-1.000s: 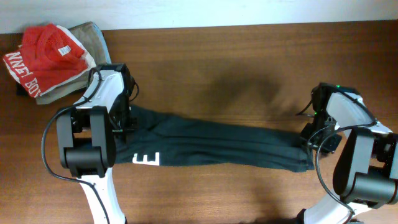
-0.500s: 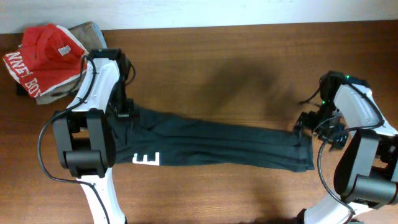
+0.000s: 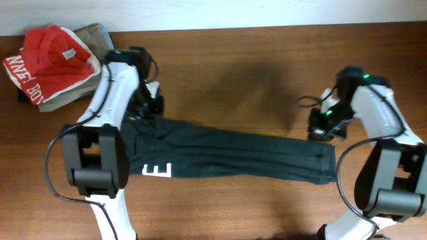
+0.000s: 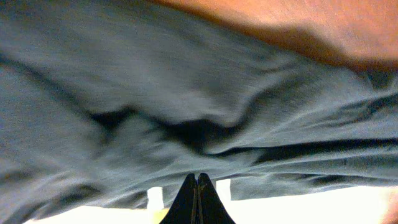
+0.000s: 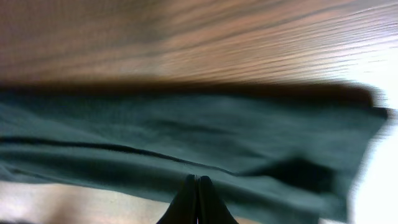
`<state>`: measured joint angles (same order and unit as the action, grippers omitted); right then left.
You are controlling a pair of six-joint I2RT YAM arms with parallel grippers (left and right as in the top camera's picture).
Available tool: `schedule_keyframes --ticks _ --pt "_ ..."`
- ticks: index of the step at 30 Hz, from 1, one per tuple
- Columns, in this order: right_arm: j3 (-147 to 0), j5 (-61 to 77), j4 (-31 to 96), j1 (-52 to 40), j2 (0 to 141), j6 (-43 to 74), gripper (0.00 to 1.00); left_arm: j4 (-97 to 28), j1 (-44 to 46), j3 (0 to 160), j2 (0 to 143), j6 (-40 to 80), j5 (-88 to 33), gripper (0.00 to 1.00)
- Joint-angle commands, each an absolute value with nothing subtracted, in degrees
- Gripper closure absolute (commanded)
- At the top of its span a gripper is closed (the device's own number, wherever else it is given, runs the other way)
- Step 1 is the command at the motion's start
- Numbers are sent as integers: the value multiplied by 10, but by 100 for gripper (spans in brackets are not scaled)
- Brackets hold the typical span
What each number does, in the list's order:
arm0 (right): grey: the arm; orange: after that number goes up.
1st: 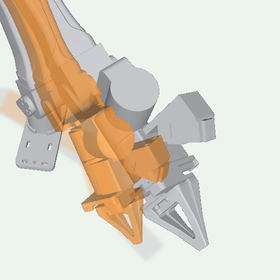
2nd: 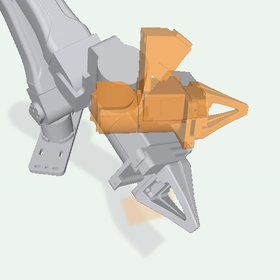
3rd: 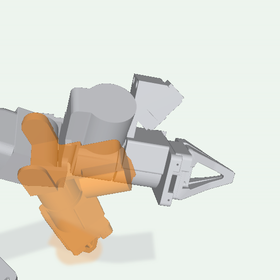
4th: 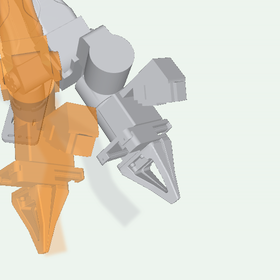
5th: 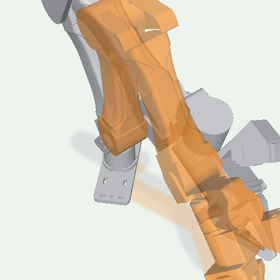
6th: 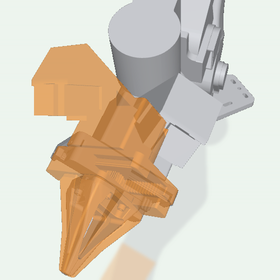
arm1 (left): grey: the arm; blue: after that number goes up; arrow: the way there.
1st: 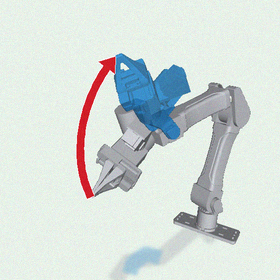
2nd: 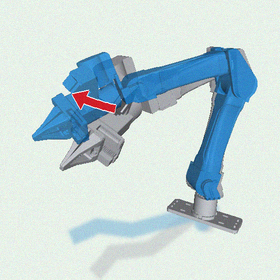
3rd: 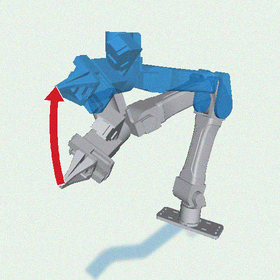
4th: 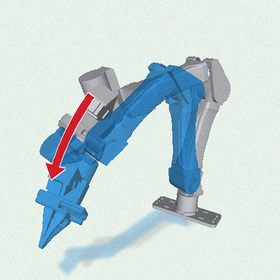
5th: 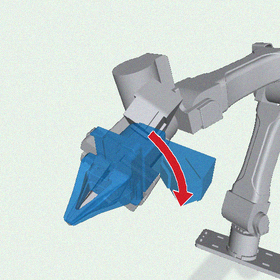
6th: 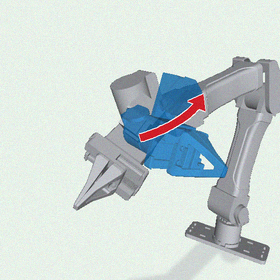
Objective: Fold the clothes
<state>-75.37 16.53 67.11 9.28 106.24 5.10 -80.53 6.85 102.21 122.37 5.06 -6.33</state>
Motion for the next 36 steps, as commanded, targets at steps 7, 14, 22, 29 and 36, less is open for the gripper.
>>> schedule_keyframes --ticks 7,14,22,29,36 --pt "-583 160 546 66 1063 100 96 -678 83 827 1213 39 -101 99" --pt "-546 95 509 103 1063 162 96 -595 -5 740 1213 64 -101 99" --pt "-568 68 490 160 1063 168 96 -583 -111 740 1213 109 -101 100" --pt "-664 68 535 162 1063 168 96 -609 -151 779 1211 112 -101 99" --pt "-831 68 668 162 1063 144 92 -672 -159 894 1184 122 -101 100"
